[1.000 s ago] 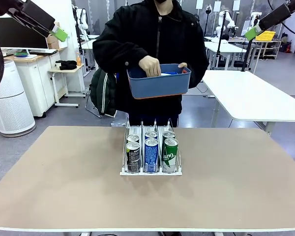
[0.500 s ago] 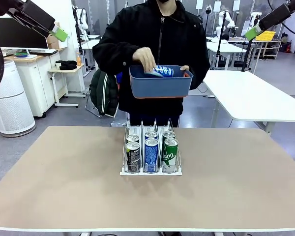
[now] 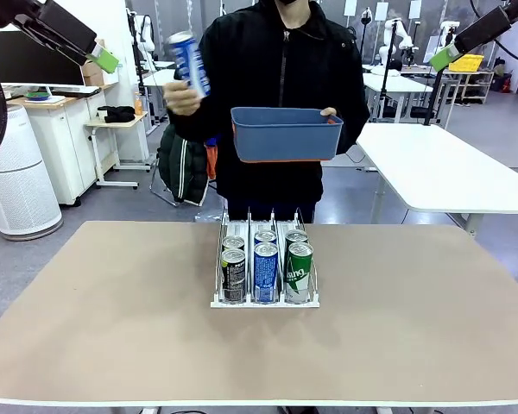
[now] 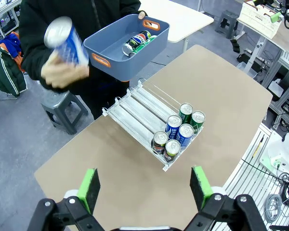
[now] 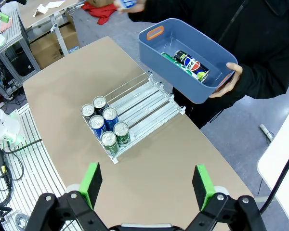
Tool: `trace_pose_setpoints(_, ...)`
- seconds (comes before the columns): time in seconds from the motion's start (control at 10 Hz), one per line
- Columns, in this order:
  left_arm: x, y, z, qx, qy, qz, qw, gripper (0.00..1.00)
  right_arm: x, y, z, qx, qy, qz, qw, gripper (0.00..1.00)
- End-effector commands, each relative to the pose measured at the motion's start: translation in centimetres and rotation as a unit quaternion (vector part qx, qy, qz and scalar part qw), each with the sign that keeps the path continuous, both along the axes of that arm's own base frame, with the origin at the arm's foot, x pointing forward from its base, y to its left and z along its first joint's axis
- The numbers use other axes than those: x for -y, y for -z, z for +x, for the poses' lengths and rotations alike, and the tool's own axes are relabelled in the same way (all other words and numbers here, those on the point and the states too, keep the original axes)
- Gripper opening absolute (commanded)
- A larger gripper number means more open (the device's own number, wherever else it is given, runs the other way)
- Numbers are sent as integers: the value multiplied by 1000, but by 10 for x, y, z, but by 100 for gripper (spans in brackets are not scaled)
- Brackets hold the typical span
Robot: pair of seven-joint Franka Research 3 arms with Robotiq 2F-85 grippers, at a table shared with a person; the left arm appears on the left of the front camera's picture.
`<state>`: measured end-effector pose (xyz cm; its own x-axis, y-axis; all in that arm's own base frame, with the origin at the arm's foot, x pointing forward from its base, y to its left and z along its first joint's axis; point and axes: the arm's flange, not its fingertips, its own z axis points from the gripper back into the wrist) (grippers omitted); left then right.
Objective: Fill the beverage cans into the dispenser.
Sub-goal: Pick up the Ionic drink handed by the human.
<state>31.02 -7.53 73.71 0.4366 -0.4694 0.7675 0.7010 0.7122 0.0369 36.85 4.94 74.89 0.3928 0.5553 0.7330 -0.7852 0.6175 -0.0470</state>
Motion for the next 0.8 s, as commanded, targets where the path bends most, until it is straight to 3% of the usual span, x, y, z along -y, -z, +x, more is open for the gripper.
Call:
trace_pose_setpoints(0.0, 0, 0, 1, 1, 1, 0, 1000, 100, 1, 1, 1, -1, -1, 5, 1000, 100)
trace_pose_setpoints(0.7, 0, 0, 1, 1, 1, 0, 1000, 100, 1, 1, 1, -1, -1, 5, 1000, 100)
